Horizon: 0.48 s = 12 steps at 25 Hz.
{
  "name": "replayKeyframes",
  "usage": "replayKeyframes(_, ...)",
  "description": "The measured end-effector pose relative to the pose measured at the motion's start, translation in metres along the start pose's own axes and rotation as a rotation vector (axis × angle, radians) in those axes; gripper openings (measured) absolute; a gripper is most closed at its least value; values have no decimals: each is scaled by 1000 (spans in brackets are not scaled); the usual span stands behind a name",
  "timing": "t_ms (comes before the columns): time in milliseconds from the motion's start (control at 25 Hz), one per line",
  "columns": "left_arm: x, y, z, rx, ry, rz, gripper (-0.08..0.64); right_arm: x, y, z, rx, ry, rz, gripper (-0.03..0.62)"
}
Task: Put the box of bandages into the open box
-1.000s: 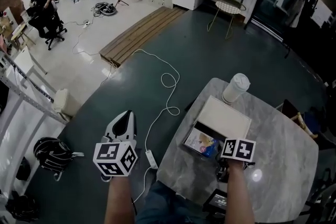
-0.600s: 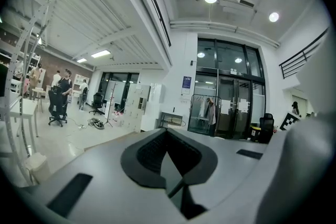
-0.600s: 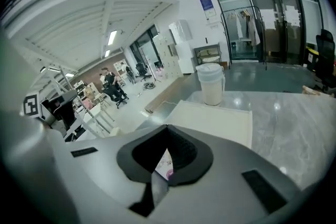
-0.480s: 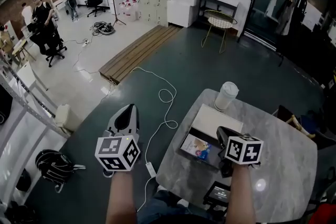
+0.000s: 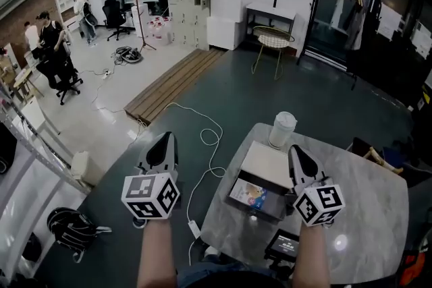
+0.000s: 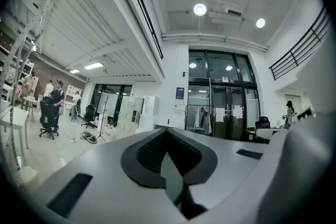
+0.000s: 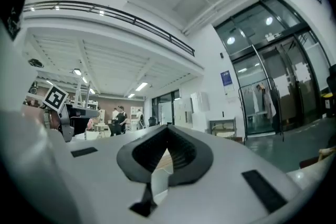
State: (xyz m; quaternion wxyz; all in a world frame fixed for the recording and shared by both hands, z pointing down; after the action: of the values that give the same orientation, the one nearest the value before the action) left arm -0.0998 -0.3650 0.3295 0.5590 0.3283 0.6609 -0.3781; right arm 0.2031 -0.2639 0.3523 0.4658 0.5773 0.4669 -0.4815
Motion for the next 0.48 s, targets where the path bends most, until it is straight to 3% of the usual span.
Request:
replayKeyframes(240, 3, 17, 12, -46, 20, -8, 12, 30, 27, -31, -115, 136, -28, 25)
replayKeyframes(480, 2, 43, 27, -123, 35, -5, 12, 36, 62, -71, -280, 136, -19, 26)
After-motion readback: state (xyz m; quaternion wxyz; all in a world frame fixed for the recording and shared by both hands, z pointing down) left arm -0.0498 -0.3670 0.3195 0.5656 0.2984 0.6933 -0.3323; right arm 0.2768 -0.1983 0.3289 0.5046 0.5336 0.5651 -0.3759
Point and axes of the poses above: the fingertips, and each gripper's own axes: z forward along the fingers, y to its right, x out of its top, the point moved 2 cm from there along -z, backward along the fingers, and after that the axes turned 4 degrees about y, right-handed, at the moved point
